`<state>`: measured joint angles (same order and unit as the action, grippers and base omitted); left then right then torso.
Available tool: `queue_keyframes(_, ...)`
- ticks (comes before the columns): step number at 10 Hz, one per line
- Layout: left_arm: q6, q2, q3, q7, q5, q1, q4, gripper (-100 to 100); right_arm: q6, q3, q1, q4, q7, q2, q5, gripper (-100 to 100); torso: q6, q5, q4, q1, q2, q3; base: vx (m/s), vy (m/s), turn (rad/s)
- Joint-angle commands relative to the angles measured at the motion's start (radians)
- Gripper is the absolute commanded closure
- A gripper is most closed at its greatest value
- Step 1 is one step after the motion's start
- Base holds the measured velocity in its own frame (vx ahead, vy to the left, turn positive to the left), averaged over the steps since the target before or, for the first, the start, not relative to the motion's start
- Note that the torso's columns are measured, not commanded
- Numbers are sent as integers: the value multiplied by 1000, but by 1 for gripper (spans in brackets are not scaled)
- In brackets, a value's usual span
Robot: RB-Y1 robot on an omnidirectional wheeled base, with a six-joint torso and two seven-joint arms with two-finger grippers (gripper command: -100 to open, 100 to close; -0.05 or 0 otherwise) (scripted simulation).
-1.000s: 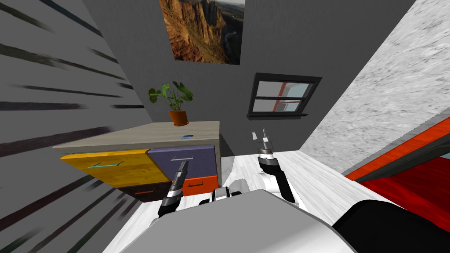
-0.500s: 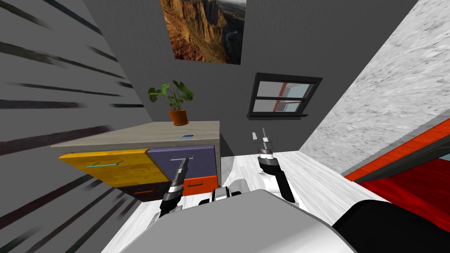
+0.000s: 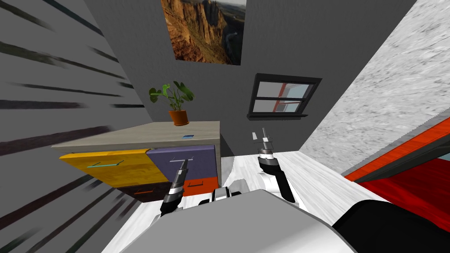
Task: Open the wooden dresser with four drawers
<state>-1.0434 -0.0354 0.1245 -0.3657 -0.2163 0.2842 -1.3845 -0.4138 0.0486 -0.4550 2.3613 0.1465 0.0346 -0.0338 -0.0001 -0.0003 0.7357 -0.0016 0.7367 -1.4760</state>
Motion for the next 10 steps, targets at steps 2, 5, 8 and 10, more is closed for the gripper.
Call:
queue_keyframes(2,34,-12,-1,16,-2,3,-34,100,0,0,0,0,0,0,0,0,-2,-1,3,1,6,3,-153,-8,19)
queue_keyframes(5,55,-18,-3,26,-4,5,-46,100,0,0,0,0,0,0,0,0,-2,-3,6,-1,7,3,-155,-16,24)
queue_keyframes(8,55,-15,-3,-13,13,-104,67,100,0,0,0,0,0,0,0,0,-1,0,2,2,3,1,-161,35,23)
queue_keyframes(10,53,-13,-3,-33,21,-170,133,100,0,0,0,0,0,0,0,0,-2,0,1,3,1,0,-152,32,18)
